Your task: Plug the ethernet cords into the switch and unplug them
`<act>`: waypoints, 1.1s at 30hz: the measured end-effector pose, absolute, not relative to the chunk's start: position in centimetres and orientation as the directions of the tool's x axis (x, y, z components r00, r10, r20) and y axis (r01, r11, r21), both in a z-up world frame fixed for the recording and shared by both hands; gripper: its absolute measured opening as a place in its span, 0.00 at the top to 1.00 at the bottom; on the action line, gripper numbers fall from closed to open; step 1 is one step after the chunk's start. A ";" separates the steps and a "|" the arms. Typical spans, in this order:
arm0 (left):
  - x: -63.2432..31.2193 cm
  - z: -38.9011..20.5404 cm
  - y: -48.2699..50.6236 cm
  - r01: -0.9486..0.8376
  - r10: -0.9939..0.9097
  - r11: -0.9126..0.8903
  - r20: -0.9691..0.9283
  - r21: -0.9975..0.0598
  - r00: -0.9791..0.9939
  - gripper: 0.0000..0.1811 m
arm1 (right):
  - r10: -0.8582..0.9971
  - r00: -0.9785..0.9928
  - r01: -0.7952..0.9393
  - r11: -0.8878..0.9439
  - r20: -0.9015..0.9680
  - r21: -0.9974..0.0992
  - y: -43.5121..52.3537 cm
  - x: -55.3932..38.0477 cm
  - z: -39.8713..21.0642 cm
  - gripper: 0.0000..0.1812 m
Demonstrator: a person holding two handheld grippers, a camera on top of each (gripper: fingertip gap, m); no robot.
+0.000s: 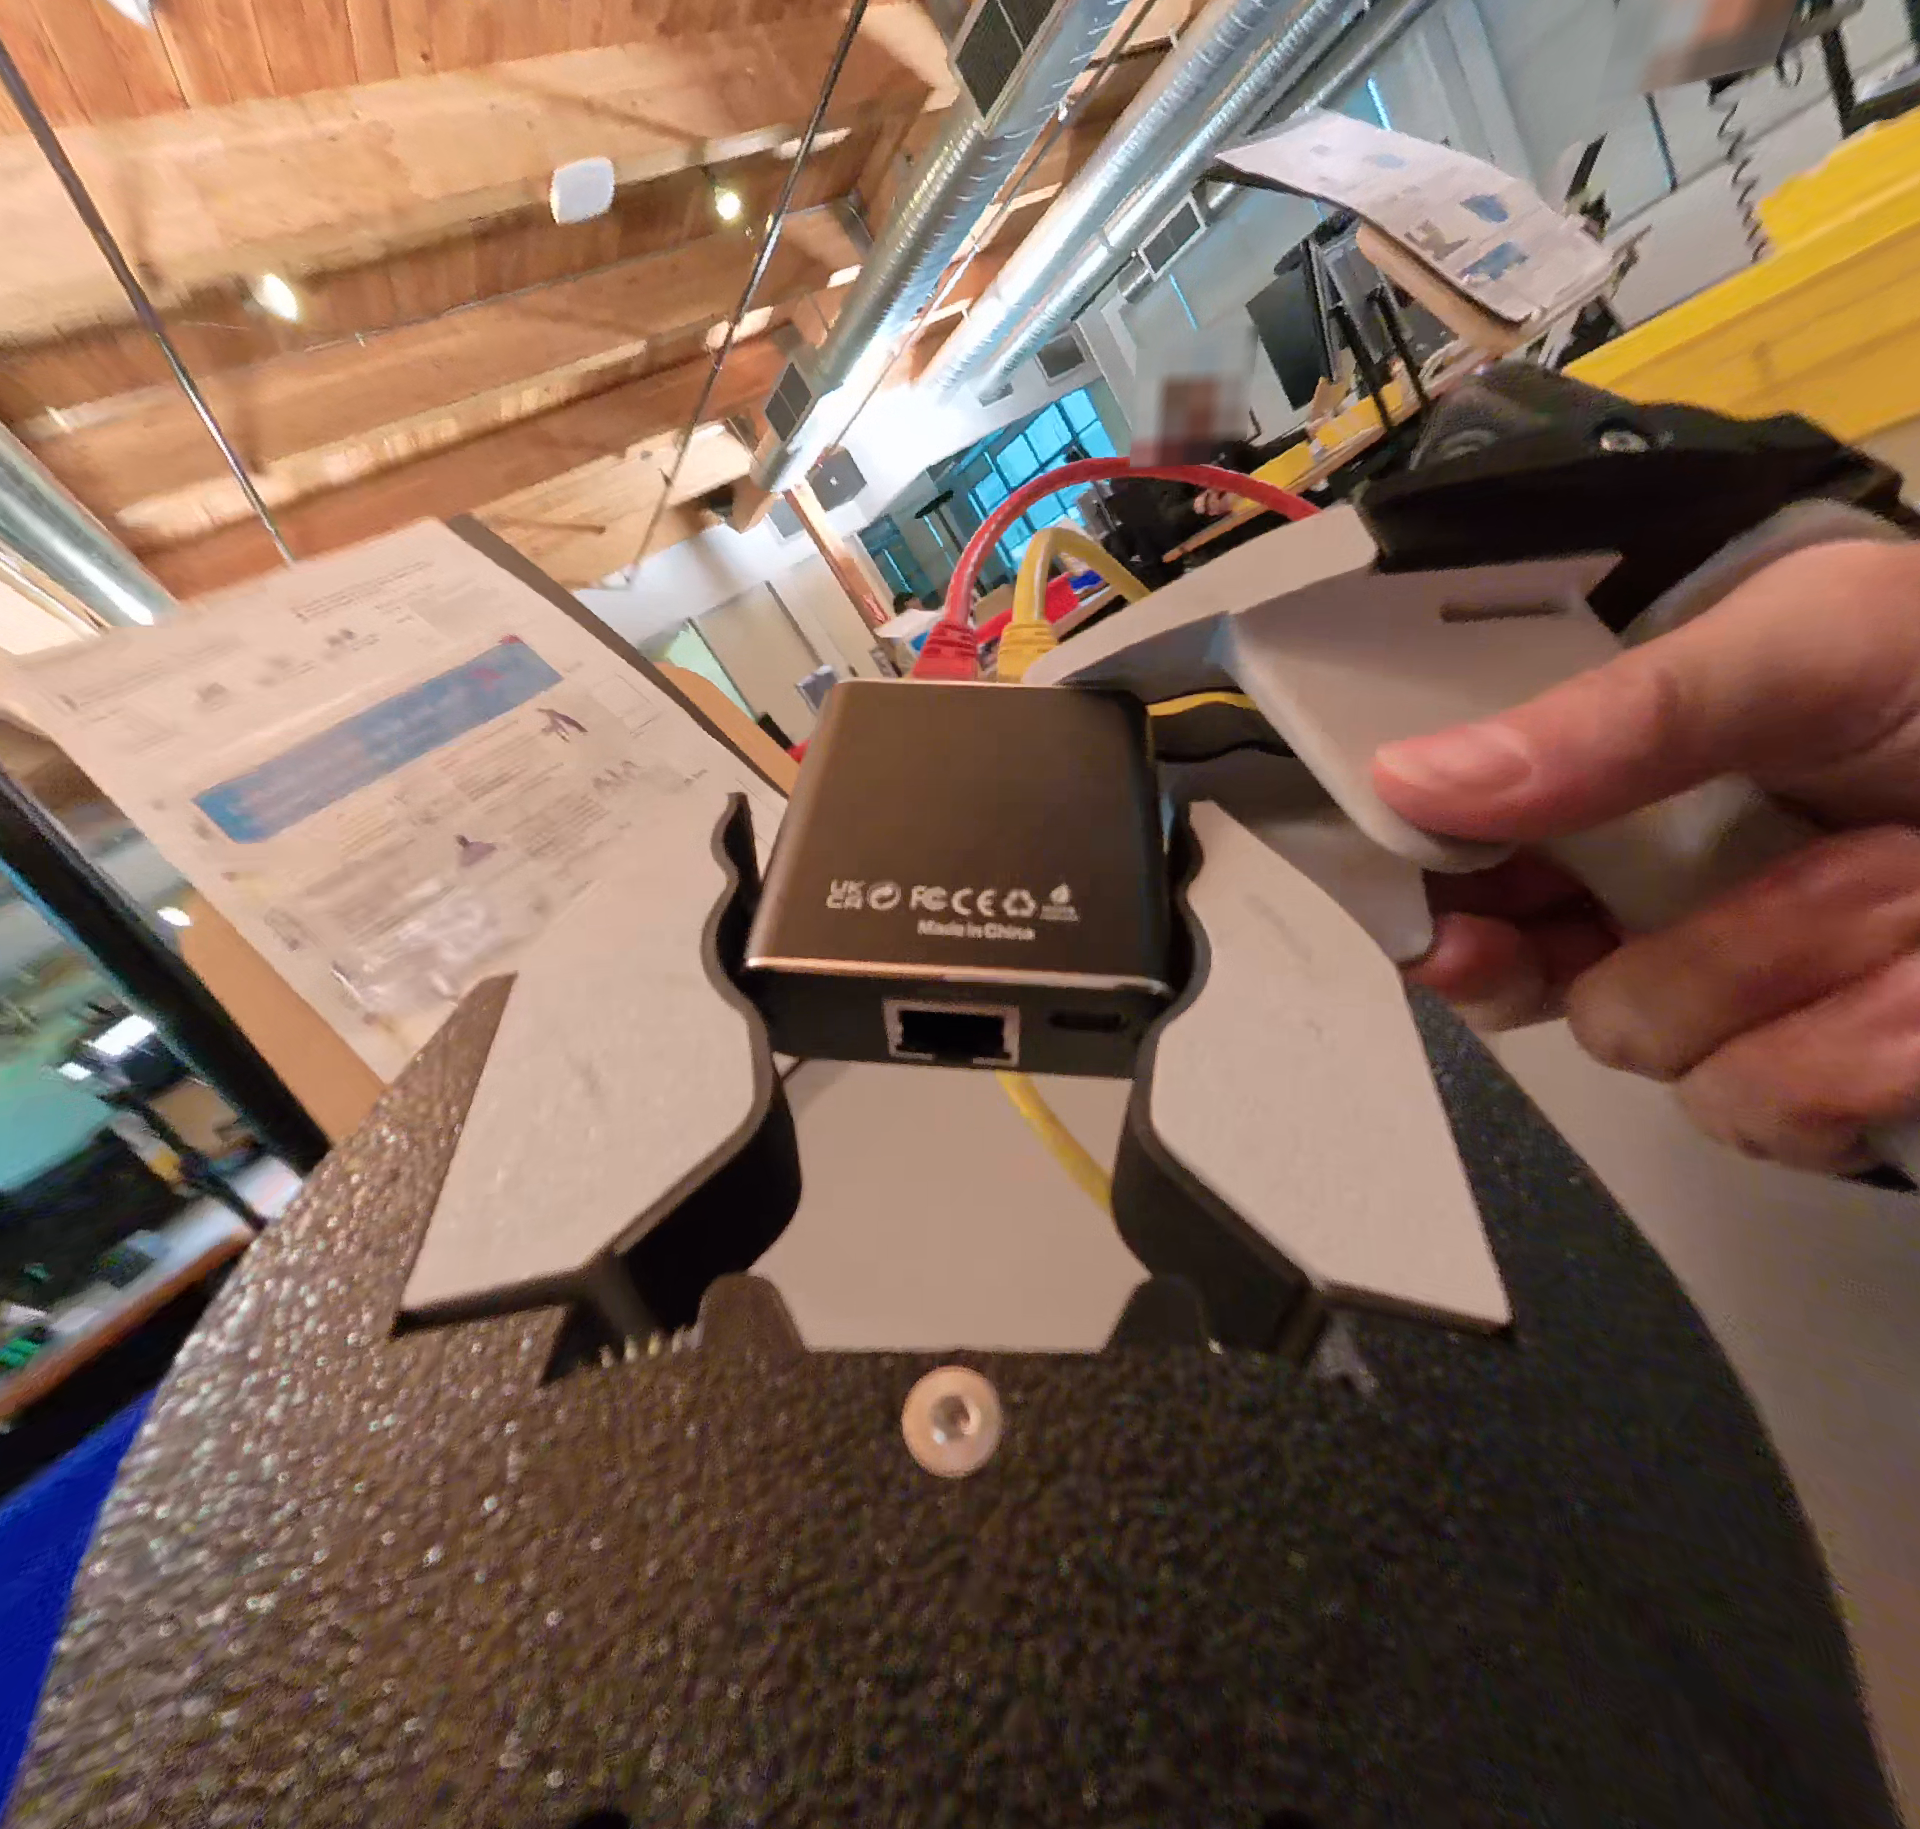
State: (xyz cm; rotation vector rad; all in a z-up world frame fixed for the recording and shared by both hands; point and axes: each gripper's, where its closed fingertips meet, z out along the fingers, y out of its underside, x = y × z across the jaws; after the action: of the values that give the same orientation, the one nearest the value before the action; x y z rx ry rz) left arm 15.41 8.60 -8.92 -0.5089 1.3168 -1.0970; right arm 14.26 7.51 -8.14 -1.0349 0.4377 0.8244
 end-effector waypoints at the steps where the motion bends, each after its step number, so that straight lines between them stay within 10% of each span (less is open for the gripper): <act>1: 15.5 -9.0 8.6 0.337 -0.869 0.410 -0.475 -0.847 -0.137 0.59 | 0.389 0.624 -0.780 0.264 -0.678 -0.567 7.5 14.4 -8.2 0.93; 33: 16.0 -10.3 9.0 0.276 -0.842 0.491 -0.531 -0.826 -0.091 0.59 | 0.428 0.450 -0.893 0.230 -0.784 -0.388 7.9 15.3 -9.6 0.93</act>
State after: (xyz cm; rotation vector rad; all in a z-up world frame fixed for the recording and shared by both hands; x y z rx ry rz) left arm 16.01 9.01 -10.27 -0.5490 1.3520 -1.0164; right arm 15.30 7.90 -9.60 -0.9424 0.5958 0.9858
